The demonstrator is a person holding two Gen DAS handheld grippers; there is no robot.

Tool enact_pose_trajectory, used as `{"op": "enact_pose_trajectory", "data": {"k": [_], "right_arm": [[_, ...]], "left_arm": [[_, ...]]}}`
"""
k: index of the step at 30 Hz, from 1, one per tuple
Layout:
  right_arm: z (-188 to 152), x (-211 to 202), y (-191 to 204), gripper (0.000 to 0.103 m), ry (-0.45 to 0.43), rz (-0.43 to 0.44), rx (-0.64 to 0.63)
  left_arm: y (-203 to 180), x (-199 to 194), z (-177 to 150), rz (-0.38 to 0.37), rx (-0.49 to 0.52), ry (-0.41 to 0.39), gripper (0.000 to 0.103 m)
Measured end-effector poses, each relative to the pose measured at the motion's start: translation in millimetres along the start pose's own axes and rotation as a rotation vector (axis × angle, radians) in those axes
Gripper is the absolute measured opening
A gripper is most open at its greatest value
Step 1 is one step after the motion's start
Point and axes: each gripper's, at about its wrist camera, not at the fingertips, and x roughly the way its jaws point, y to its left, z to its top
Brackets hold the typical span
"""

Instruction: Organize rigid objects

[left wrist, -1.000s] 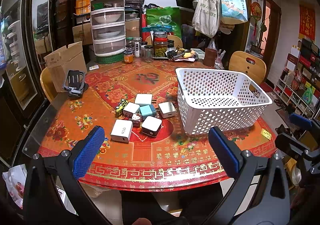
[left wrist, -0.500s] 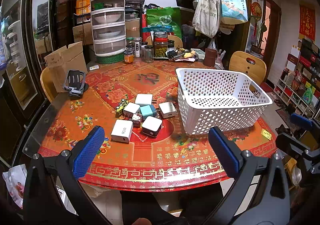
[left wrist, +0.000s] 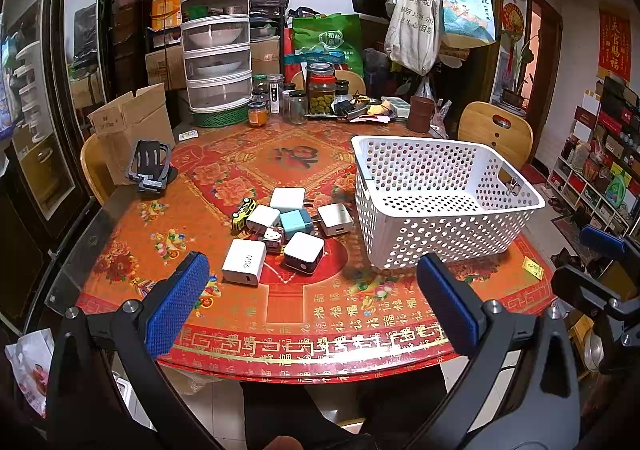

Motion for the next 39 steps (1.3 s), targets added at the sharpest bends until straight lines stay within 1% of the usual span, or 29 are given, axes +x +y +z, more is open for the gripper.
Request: {"op": "enact_pose_trajectory", "data": {"k": [9, 12, 15, 16, 17, 19, 20, 22, 23, 24, 25, 26, 27, 28, 29, 31, 32, 33, 34, 36, 38, 39], "right_arm": [[0, 0, -1, 0.103, 0.000, 0.000, 0.000], [2, -2, -5, 0.103, -0.001, -0.006, 0.001], [9, -4, -20, 0.103, -0.043, -0.028, 0.004], [16, -4, -40, 0.103, -0.073, -0.057, 0.002], [23, 3, -54, 0.103, -0.080, -0.094, -0.001], [39, 19, -88, 0.103, -0.068, -0.174, 0.015], [50, 34, -111, 0.103, -0.044, -0.225, 0.044], [64, 66, -159, 0.103, 0.023, -0.301, 0.098], [66, 78, -173, 0.103, 0.049, -0.316, 0.109], [69, 94, -188, 0.103, 0.087, -0.312, 0.109], [69, 105, -197, 0.102, 0.116, -0.311, 0.110], [69, 122, -211, 0.101, 0.165, -0.305, 0.128], [68, 131, -217, 0.096, 0.191, -0.302, 0.135], [66, 144, -226, 0.088, 0.228, -0.299, 0.143], [64, 150, -233, 0.084, 0.244, -0.300, 0.152], [59, 155, -236, 0.070, 0.257, -0.284, 0.164], [57, 157, -238, 0.067, 0.264, -0.277, 0.165], [55, 157, -239, 0.059, 0.270, -0.273, 0.163], [54, 156, -241, 0.055, 0.272, -0.264, 0.163], [52, 153, -245, 0.052, 0.281, -0.228, 0.166], [50, 151, -251, 0.049, 0.287, -0.196, 0.178], [50, 153, -251, 0.047, 0.292, -0.185, 0.182]], "left_arm": [[0, 0, 0, 0.004, -0.001, -0.001, 0.102], [6, 1, 2, 0.009, -0.008, -0.005, 0.102], [17, 7, 5, 0.020, -0.020, -0.035, 0.102], [19, 9, 6, 0.023, -0.019, -0.047, 0.102], [19, 12, 7, 0.031, -0.015, -0.051, 0.102], [24, 24, 9, 0.051, -0.014, -0.055, 0.102], [27, 30, 11, 0.048, -0.017, -0.049, 0.102], [38, 46, 12, 0.038, -0.039, -0.037, 0.102], [44, 53, 11, 0.045, -0.049, -0.028, 0.102], [50, 62, 11, 0.059, -0.055, -0.018, 0.102], [54, 70, 9, 0.079, -0.055, -0.008, 0.102], [57, 78, 7, 0.103, -0.057, 0.008, 0.102], [63, 88, 5, 0.131, -0.057, 0.035, 0.102], [68, 97, 3, 0.138, -0.059, 0.057, 0.102], [73, 104, 0, 0.141, -0.067, 0.072, 0.102], [83, 118, -6, 0.144, -0.073, 0.101, 0.102], [85, 122, -8, 0.140, -0.072, 0.112, 0.102], [89, 127, -11, 0.123, -0.079, 0.119, 0.102], [91, 130, -13, 0.106, -0.085, 0.123, 0.102], [96, 138, -18, 0.086, -0.096, 0.136, 0.102], [97, 144, -22, 0.092, -0.085, 0.142, 0.102], [97, 149, -24, 0.101, -0.074, 0.147, 0.102]]}}
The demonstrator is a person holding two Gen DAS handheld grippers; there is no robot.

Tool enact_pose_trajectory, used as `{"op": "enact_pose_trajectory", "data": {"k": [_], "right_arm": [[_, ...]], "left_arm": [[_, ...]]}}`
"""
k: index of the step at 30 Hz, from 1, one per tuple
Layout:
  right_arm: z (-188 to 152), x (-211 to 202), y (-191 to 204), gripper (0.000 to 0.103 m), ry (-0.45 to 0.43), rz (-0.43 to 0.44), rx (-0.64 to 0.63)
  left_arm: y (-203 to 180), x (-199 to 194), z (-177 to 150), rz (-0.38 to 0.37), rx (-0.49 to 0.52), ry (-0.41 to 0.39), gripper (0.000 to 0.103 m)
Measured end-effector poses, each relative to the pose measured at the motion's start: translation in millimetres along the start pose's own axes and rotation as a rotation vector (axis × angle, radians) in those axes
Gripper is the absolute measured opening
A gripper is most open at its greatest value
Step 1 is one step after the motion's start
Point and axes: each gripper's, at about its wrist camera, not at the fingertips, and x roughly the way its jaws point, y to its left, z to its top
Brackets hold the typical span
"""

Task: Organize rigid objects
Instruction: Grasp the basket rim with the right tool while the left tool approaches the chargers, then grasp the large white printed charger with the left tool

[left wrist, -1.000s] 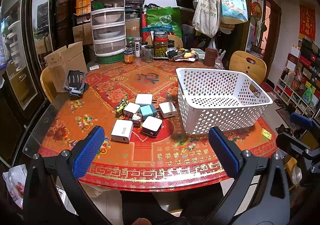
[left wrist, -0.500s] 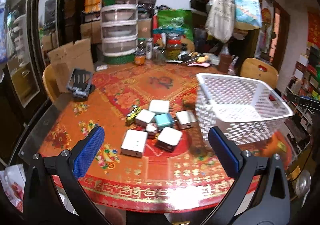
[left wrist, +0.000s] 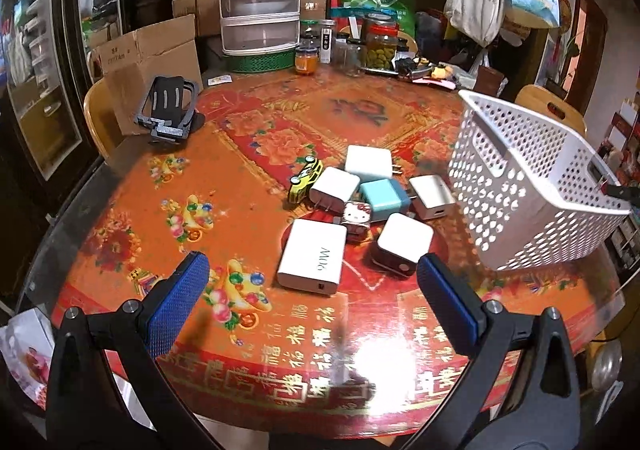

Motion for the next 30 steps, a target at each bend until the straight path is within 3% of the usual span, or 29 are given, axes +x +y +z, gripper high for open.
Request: {"op": "enact_pose_trajectory", "data": {"k": [5, 7, 11, 20, 23, 25, 30], "right_arm": [[-5, 6, -4, 0.028, 0.029, 0.095, 0.027], [-5, 4, -1, 0.013, 0.022, 0.108, 0.020], [-5, 1, 6, 0.012, 0.018, 0.101, 0.012], [-3, 1, 4, 0.012, 0.017, 0.106, 0.035], [-4, 1, 3, 0.012, 0.017, 0.105, 0.035], [-4, 1, 4, 0.012, 0.018, 0.104, 0.036], [-3, 2, 2, 0.012, 0.020, 0.104, 0.044]], "left_arm": [[0, 17, -4, 0.021, 0.022, 0.040, 0.102], [3, 25, -7, 0.014, 0.028, 0.056, 0.102], [4, 39, -11, 0.032, 0.063, 0.084, 0.102], [-4, 82, -9, -0.021, 0.109, 0.162, 0.100], [-6, 94, -6, -0.026, 0.122, 0.181, 0.092], [-3, 99, -4, -0.016, 0.116, 0.195, 0.076], [-1, 110, -5, -0.041, 0.121, 0.240, 0.054]]}}
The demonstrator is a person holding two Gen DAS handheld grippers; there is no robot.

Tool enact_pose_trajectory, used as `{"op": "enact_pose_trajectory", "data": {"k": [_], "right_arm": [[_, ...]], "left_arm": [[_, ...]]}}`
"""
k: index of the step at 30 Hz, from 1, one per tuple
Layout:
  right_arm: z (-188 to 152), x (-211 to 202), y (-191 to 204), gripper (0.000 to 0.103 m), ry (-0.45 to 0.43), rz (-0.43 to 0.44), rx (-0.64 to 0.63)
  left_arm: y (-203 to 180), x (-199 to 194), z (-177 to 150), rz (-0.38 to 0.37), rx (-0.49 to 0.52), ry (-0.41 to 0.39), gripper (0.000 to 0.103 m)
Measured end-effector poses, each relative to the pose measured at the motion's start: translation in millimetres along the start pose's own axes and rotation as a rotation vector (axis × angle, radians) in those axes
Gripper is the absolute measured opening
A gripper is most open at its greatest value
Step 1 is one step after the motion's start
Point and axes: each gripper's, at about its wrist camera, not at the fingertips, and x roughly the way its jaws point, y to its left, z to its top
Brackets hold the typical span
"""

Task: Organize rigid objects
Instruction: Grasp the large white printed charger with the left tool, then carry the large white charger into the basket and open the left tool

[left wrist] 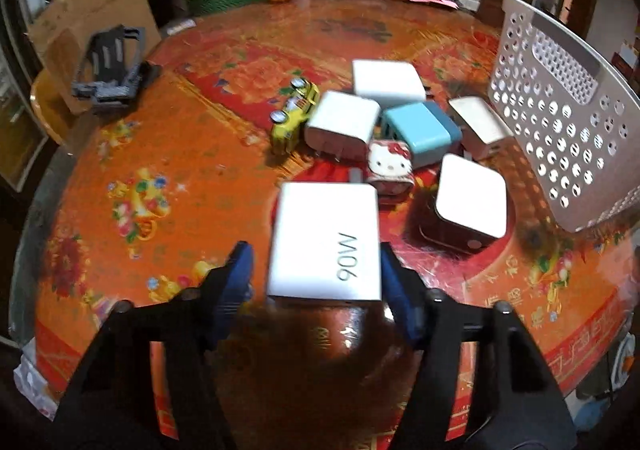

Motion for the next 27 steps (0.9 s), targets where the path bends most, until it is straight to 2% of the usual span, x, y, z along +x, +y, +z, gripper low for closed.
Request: {"op": "enact_pose_trajectory", "data": {"k": [2, 14, 23, 27], "right_arm": [[0, 0, 1, 0.012, 0.000, -0.002, 0.000], [2, 6, 5, 0.010, 0.020, -0.049, -0.016], [2, 8, 5, 0.010, 0.022, -0.053, -0.019], [3, 8, 5, 0.010, 0.026, -0.058, -0.024]], "left_arm": [[1, 1, 2, -0.017, 0.002, 0.006, 0.047], [4, 0, 3, -0.034, 0.008, 0.018, 0.047], [2, -21, 11, -0.025, 0.023, -0.028, 0.047], [-6, -46, 30, -0.041, 0.061, -0.069, 0.047]]}}
